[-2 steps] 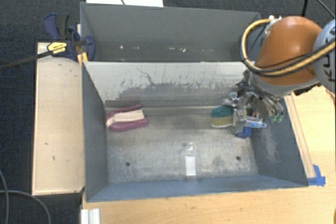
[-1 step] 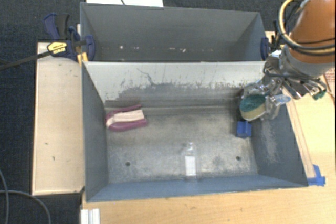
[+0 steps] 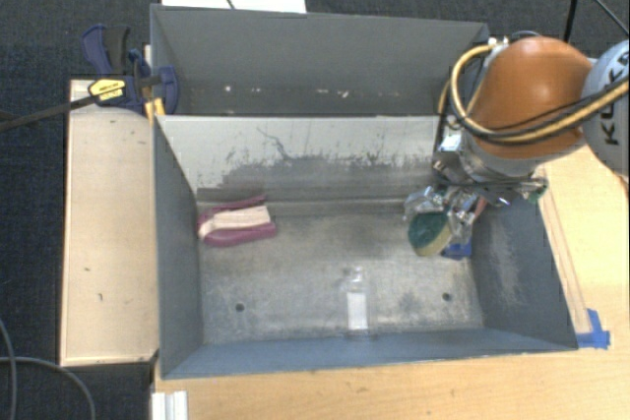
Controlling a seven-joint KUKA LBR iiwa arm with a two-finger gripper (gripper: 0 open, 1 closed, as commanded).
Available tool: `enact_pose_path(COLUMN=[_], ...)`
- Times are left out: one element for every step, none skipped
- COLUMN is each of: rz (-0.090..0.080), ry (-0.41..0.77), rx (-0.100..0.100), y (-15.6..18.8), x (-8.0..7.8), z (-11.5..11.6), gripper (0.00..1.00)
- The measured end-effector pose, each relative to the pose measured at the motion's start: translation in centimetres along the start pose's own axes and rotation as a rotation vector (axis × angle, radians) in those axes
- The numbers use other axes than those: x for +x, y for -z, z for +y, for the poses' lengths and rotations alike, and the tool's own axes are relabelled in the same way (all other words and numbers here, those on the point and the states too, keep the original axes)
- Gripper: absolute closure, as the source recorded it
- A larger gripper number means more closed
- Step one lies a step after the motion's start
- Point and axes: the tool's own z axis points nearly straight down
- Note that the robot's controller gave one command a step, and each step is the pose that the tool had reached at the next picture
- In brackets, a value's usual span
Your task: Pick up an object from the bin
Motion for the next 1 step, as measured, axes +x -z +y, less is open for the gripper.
enact_pose_path(rz=[-0.007], ry=[0.006], rx=[0.013], y=[8.14], x=[0.27], z=[-0.61], gripper=[1.0])
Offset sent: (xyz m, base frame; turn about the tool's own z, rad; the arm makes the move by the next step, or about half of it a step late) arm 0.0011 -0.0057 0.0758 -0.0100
